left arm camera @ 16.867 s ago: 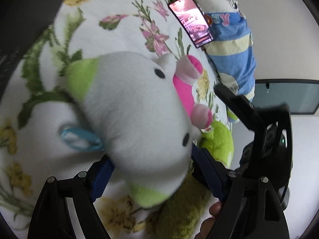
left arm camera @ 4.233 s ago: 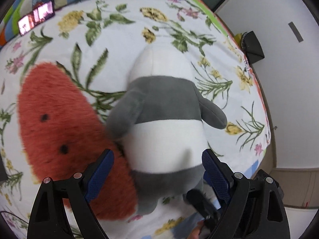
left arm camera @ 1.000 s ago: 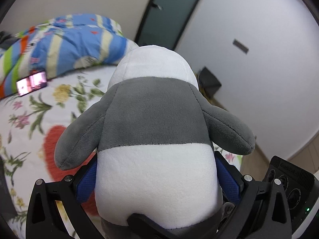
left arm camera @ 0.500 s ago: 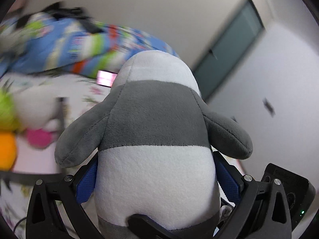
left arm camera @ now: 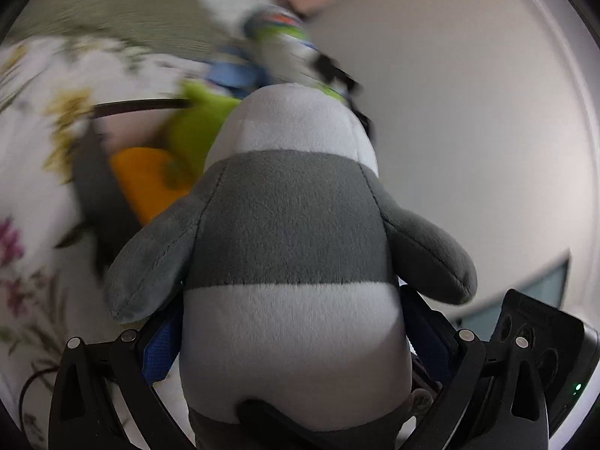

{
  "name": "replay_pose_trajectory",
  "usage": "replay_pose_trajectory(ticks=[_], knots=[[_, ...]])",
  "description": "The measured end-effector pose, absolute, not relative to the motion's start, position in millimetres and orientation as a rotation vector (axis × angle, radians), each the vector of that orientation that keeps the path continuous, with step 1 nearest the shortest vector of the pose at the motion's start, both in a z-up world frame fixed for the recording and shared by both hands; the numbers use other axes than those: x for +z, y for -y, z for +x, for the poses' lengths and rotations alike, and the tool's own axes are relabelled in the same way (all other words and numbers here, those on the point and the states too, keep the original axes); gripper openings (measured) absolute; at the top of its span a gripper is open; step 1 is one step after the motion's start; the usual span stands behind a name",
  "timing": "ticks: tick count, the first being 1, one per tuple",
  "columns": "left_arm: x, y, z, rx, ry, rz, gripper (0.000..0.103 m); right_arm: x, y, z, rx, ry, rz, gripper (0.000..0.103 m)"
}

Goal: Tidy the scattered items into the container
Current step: 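Carry the penguin plush with both tools over the box, then lower the penguin plush into the box and open both tools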

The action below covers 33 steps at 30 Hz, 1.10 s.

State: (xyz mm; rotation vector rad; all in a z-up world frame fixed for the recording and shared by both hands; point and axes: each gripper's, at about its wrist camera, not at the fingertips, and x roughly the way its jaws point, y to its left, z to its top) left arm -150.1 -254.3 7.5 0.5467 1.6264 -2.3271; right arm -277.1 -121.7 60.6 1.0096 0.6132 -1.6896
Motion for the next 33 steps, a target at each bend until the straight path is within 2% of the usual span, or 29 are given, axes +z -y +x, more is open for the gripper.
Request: replay_pose_trajectory(ticks=[4,9,15,17,20,24,33], knots=[[-13,275,-149,-2.209,-1.699,0.535,0.102,48,162,-279,-1.563,-0.705,1.071,0.087],[-14,275,-151,-2.129,-1.737,0.458,0.102,45,171,-295,-1.494,-0.717,1.083,0.091],[-4,260,-167,-2.108,-1.683,0.533,0.102,48,180,-290,-1.438,-0.769,1.136,0.094],[-2,263,-164,-2.105,-1.752,0.552,0.102,53,182,-285,-1.438,-0.820,1.134,0.096],[-4,276,-142,-2.041,-1.954,0.402,0.102,70,181,-286,-1.497,-0.870,1.091,0.100],[10,287,-128,-2.066,-1.926,0.319,0.102,87,172,-298,-1.636,-0.905,1.063,0.101],[-14,281,-155,-2.055,-1.968,0.535,0.102,69,163,-312,-1.943,-1.073,0.986,0.100]])
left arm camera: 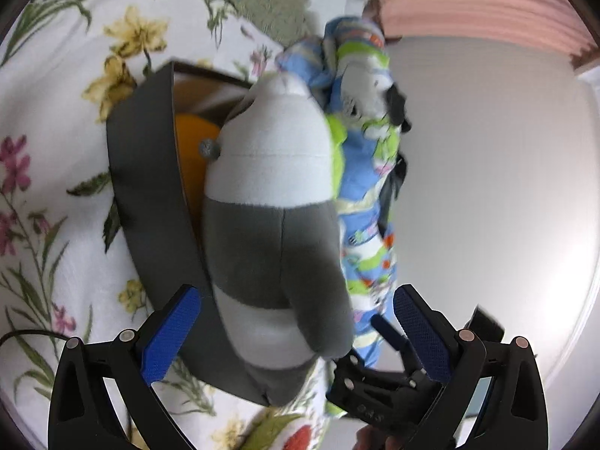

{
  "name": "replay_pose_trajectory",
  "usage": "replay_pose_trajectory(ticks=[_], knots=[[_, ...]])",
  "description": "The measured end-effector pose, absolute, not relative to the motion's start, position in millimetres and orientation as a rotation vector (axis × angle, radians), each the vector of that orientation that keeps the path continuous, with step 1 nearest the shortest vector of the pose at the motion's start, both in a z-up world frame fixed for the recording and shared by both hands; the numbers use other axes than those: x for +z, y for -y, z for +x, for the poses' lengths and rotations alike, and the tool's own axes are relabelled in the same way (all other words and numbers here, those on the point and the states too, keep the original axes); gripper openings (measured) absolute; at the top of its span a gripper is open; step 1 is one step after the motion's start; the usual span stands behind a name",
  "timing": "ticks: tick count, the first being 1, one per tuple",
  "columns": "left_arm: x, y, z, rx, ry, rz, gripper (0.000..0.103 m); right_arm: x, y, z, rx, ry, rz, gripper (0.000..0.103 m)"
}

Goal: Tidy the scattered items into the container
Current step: 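Lower the penguin plush into the box and open both tools, then move both tools to the red-and-green watermelon plush and close on it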

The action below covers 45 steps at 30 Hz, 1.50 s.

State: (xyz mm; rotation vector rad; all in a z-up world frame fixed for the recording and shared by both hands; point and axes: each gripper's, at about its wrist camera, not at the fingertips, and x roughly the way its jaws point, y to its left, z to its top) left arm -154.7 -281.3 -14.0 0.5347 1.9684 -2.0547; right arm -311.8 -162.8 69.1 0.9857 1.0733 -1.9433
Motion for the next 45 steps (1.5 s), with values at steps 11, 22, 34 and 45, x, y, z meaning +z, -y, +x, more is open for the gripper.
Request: replay_pose_trajectory(ticks=[11,22,34,45], knots=[[-16,281,-158,-2.111,-1.950,0.596,0.102,58,132,-299,-2.095,-0.823,0.953,0.097],[30,219,-175,-2.525,-1.661,0.713,0.102,42,-46,-254,-2.324,-0.227,1.123,0.098],[50,65,-225,-2.822,-1.243,1.256,0.102,11,-249,-228,-2.505,0.247,1.226,0.102],[5,-61,-287,-2.720,-0.977,1.734,0.102,-40,-309,-241,-2.393,0.576,1.159,0.103]])
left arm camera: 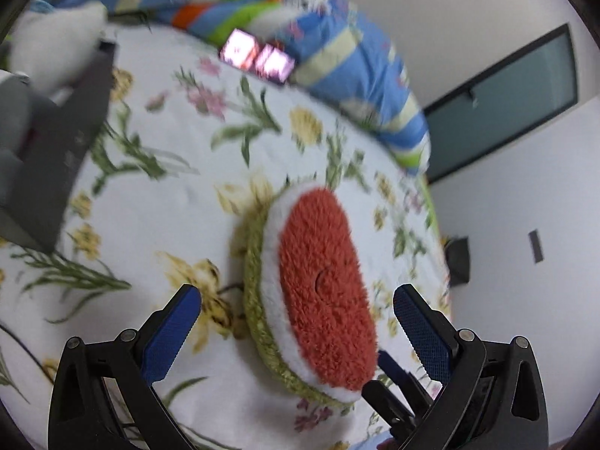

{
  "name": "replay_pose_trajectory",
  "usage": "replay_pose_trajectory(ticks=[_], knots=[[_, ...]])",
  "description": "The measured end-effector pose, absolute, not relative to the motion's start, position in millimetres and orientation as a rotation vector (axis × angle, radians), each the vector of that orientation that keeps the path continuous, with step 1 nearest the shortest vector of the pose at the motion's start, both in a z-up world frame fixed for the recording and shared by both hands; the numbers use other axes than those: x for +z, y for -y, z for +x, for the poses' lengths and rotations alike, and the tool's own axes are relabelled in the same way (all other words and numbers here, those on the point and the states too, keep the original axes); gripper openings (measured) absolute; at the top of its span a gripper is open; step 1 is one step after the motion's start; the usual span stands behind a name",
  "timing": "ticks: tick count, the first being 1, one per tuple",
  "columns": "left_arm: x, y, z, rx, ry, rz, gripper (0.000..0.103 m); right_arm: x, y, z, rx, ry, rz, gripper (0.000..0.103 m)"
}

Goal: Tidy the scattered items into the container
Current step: 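Move both tools to the red-and-green watermelon plush and close on it, then lift the watermelon plush with both tools and carry it to the box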

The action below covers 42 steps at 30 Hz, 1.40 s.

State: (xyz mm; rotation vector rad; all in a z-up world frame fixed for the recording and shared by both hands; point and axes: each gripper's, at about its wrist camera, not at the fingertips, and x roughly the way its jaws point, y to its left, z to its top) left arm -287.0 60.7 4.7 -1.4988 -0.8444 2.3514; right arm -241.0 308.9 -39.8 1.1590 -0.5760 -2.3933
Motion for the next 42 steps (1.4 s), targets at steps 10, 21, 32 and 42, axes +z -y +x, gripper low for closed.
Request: replay_pose_trajectory(ticks=[10,21,32,42], knots=[[-55,-118,-341,2.175,0.695,-1.754,0.102,-81,-308,-279,-2.248,0.681,1.134,0.103],[-91,-145,-367,2.036,0.641,-1.826,0.103,-116,-295,-301,-2.209,0.671,1.145,0.103],[-101,-139,-351,1.854,0.772,-1.750,0.103,-116,-295,-288,-2.168,0.835,1.119,0.096],[-22,-57,-327,1.966,0.793,-1.588,0.103,-50,-231,-266,-2.168,0.744,1.017,0.096]])
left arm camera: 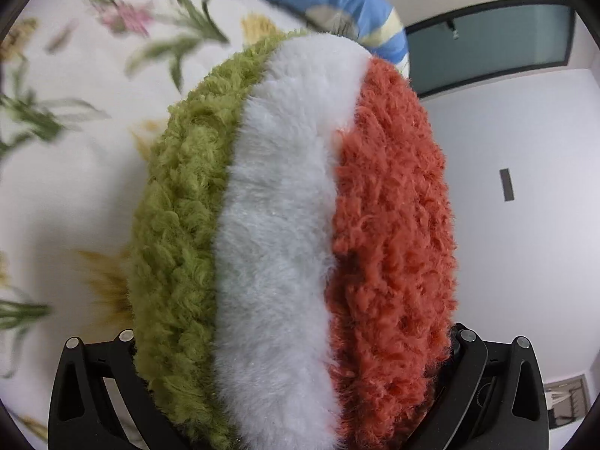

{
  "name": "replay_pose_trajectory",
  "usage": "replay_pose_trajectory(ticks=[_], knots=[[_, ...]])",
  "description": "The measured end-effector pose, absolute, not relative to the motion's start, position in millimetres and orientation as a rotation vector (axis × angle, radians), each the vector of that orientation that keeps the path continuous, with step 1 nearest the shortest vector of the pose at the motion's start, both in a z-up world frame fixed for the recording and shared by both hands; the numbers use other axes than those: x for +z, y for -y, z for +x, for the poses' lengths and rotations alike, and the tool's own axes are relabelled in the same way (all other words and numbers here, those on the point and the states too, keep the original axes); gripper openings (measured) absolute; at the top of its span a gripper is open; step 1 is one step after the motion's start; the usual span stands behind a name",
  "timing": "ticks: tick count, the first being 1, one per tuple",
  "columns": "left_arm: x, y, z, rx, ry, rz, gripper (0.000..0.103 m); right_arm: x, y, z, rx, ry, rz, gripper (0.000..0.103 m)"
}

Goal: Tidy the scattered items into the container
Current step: 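Lift the watermelon plush with both tools and carry it to the box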

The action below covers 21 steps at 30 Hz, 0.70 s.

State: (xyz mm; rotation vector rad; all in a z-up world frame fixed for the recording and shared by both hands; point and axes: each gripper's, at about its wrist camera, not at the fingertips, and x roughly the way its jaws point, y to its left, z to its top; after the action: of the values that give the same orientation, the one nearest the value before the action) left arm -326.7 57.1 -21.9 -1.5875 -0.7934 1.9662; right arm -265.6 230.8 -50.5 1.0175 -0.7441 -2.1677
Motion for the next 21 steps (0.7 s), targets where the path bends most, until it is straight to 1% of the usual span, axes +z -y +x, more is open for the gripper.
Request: replay_pose_trajectory(ticks=[6,12,16,21], knots=[[33,47,-323,2.066,0.882,-1.467,0.103,1,-148,-273,-2.136,0.636,0.945,0.096],[72,156,-326,2.186,0.937,-1.405,0.103,39,-46,-292,-2.066,0.563,0.894,0.096],[75,207,-335,2.242,0.974,-1.412,0.103,48,10,-309,-2.000,0.548,0.893,0.096],[59,246,-345,2.234,1.037,-1.450,0.103,42,61,-328,-1.944,0.535,0.933,0.096]])
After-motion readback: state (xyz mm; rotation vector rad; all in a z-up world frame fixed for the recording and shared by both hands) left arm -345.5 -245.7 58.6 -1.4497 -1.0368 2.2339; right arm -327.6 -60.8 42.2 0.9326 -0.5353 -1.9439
